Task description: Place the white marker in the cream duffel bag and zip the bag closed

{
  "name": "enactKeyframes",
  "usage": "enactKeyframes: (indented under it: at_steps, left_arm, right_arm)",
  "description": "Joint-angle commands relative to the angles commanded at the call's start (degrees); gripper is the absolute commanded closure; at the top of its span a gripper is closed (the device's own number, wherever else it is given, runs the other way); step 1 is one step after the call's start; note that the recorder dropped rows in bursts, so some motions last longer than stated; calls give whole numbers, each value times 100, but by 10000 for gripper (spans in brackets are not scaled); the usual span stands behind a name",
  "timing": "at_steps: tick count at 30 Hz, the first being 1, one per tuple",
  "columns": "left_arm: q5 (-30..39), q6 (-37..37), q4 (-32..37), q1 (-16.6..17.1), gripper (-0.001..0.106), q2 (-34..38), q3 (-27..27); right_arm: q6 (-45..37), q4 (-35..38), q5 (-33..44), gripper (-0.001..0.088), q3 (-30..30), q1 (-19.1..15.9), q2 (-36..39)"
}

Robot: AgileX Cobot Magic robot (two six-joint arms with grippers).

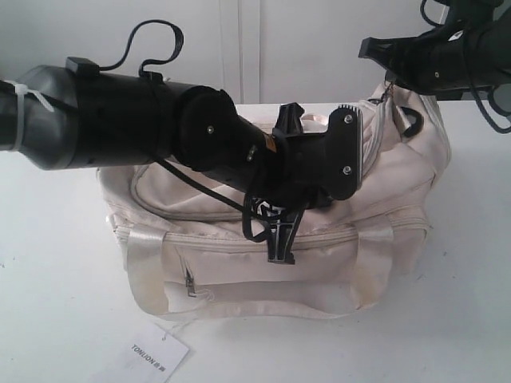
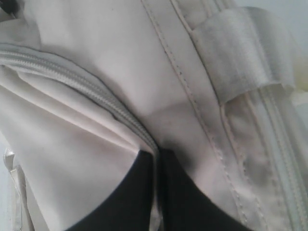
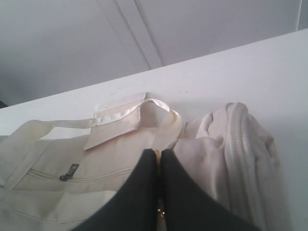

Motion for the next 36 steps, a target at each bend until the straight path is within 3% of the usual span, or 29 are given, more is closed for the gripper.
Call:
enactKeyframes:
  at_steps: [7,15,25,33,36]
  left_arm:
    - [-40,0,0,0,1053,0,0]
    - [-40,0,0,0,1053,0,0]
    - [-71,0,0,0,1053,0,0]
    - [-702,0,-71,0,1053,0,0]
    - [-750,0,-71,0,1053,0,0]
  right_arm:
    - [45,42,472,868,0,0,-163]
    - [45,813,1089,868,0,0,-163]
    - [-152,1086,1436,868,0,0,-163]
    - [-174,1298,1514,868,0,41,-153]
    - [-186,1298,1514,838,0,249,-153]
